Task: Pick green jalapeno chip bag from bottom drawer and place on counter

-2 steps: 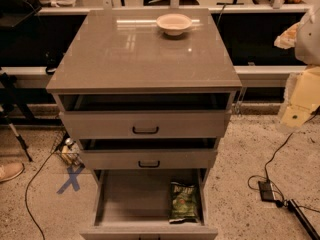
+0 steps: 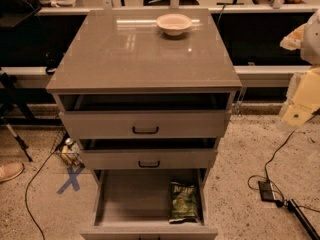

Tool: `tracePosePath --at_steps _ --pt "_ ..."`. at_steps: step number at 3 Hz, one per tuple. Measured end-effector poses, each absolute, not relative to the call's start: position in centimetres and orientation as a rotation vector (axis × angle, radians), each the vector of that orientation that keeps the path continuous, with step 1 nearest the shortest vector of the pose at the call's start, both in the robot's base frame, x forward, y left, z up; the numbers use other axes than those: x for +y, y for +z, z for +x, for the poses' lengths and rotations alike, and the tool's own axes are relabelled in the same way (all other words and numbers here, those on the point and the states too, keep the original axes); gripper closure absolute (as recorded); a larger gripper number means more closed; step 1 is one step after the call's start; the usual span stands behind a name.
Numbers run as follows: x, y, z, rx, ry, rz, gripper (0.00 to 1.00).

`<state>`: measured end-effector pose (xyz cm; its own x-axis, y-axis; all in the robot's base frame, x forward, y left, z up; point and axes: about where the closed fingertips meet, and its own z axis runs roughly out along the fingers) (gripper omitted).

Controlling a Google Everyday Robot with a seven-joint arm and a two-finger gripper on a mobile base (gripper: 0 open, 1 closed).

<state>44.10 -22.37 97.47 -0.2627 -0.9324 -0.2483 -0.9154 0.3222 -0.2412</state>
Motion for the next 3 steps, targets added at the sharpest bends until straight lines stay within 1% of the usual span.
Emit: tracePosePath --at_steps 1,2,3 --pt "-22.1 92.9 44.9 2.344 0.07 -1.528 0.0" --pt "-19.3 84.7 44.8 2.461 0.298 -1.404 0.0" --pt "-14.4 77.4 43.3 2.551 0.519 -1.297 0.0"
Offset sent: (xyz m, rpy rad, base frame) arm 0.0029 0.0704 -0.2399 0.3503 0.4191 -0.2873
